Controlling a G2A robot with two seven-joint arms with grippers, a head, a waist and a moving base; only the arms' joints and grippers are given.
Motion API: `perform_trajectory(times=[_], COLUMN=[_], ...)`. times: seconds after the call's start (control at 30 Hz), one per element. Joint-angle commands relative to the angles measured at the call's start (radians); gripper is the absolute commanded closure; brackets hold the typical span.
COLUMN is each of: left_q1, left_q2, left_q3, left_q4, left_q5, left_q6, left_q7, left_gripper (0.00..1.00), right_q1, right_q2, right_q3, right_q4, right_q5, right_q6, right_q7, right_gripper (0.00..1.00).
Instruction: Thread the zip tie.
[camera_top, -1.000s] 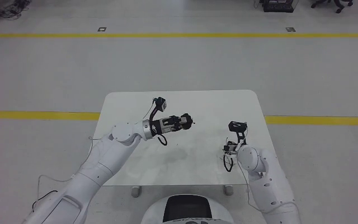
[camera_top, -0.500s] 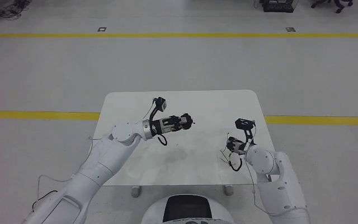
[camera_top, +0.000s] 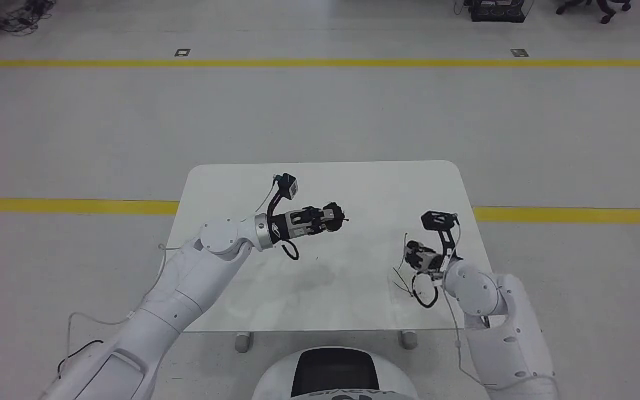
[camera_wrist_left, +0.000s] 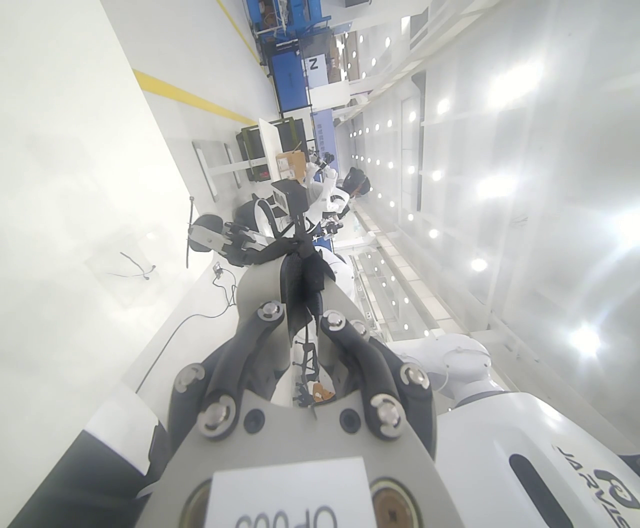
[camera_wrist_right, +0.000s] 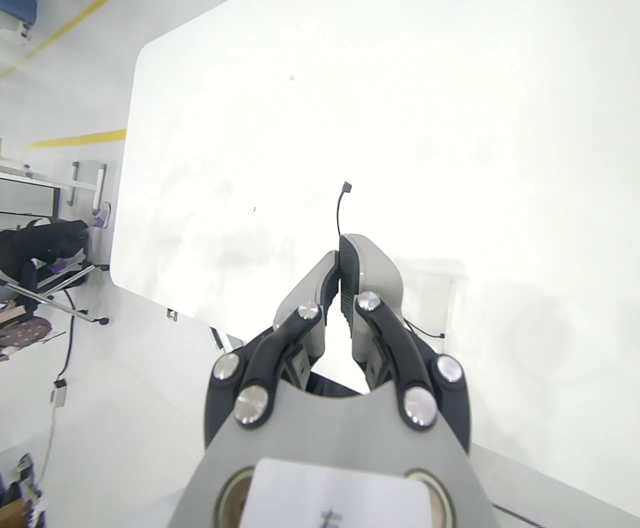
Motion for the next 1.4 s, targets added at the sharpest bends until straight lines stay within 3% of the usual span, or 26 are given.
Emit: perform_trajectory(times=[0.0, 0.17, 0.3, 0.57, 0.97, 1.13, 1.37], left_q1=[0.000, 0.000, 0.000, 0.000, 0.011, 0.056, 0.072], left_q2=[0.000, 0.000, 0.000, 0.000, -0.001, -0.006, -0.026], left_q3=[0.000, 0.000, 0.000, 0.000, 0.003, 0.024, 0.098], left_q4=[0.000, 0.000, 0.000, 0.000, -0.009, -0.041, -0.038], left_q5=[0.000, 0.000, 0.000, 0.000, -0.003, -0.063, -0.061], left_q6=[0.000, 0.000, 0.000, 0.000, 0.008, 0.033, 0.055], left_q7=[0.000, 0.000, 0.000, 0.000, 0.023, 0.013, 0.009], left_gripper=[1.00, 1.00, 1.00, 1.00, 1.00, 1.00, 1.00], right_q1=[-0.037, -0.091, -0.104, -0.106, -0.105, -0.119, -0.118], right_q2=[0.005, 0.016, 0.037, 0.119, 0.122, 0.133, 0.168], right_q3=[0.027, 0.065, 0.051, -0.010, -0.013, -0.019, -0.076], right_q4=[-0.027, -0.048, -0.093, -0.130, -0.129, -0.120, -0.061], right_q5=[0.055, 0.146, 0.196, 0.232, 0.236, 0.222, 0.151], right_q6=[-0.064, -0.232, -0.233, -0.233, -0.233, -0.233, -0.233], right_q7=[-0.101, -0.188, -0.205, -0.300, -0.308, -0.464, -0.671], right_gripper=[1.00, 1.00, 1.00, 1.00, 1.00, 1.00, 1.00])
